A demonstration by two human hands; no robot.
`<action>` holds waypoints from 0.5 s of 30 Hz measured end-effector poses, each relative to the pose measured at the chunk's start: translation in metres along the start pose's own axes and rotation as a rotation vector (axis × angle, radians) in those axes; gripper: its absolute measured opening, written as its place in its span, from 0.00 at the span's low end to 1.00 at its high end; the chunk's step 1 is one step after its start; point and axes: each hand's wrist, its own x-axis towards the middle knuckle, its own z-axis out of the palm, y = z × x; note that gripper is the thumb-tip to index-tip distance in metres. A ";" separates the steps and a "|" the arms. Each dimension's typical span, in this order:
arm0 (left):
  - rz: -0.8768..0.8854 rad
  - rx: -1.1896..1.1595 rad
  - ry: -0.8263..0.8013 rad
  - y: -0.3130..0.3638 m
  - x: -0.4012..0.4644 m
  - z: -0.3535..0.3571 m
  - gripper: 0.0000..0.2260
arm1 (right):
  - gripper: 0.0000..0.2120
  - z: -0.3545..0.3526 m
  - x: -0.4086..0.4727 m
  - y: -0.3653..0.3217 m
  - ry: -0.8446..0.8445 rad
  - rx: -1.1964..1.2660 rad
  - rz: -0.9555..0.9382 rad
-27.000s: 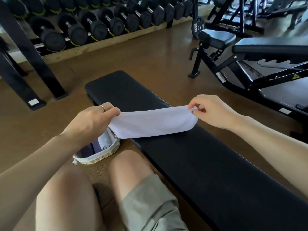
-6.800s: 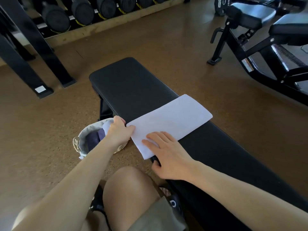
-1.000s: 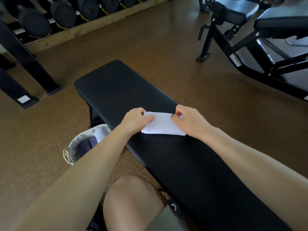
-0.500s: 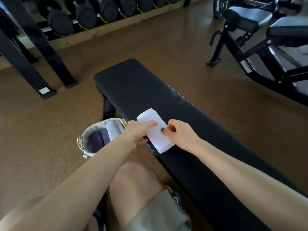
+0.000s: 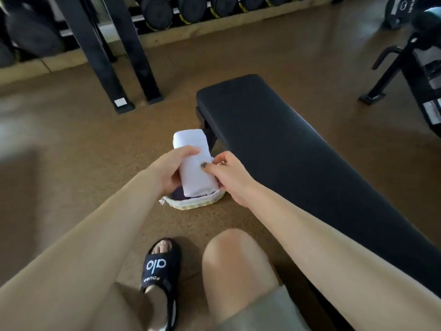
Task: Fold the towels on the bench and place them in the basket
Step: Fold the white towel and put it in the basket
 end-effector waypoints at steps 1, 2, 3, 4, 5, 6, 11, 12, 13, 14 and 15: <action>0.010 0.025 0.024 0.000 0.010 -0.012 0.19 | 0.14 0.012 0.014 0.002 -0.027 0.009 0.026; 0.022 0.052 0.049 0.000 0.022 -0.023 0.19 | 0.15 0.023 0.028 0.005 -0.045 -0.025 0.036; 0.033 0.076 0.067 0.000 0.035 -0.034 0.20 | 0.16 0.033 0.042 0.009 -0.062 -0.077 0.040; 0.046 0.100 0.093 -0.002 0.051 -0.043 0.21 | 0.16 0.042 0.057 0.014 -0.075 -0.120 0.042; 0.058 0.115 0.115 -0.005 0.069 -0.053 0.23 | 0.15 0.050 0.072 0.020 -0.088 -0.146 0.048; 0.065 0.133 0.136 -0.007 0.086 -0.061 0.25 | 0.15 0.057 0.087 0.025 -0.101 -0.165 0.055; 0.056 0.318 0.183 -0.029 0.182 -0.090 0.30 | 0.12 0.084 0.168 0.066 -0.113 -0.357 0.090; 0.059 0.385 0.201 -0.034 0.202 -0.093 0.26 | 0.11 0.088 0.182 0.077 -0.104 -0.385 0.093; 0.064 0.467 0.220 -0.039 0.222 -0.095 0.25 | 0.10 0.093 0.196 0.089 -0.095 -0.419 0.101; 0.058 0.555 0.240 -0.044 0.240 -0.096 0.25 | 0.09 0.096 0.209 0.101 -0.089 -0.453 0.111; 0.054 0.641 0.256 -0.050 0.257 -0.098 0.28 | 0.09 0.100 0.220 0.113 -0.090 -0.485 0.120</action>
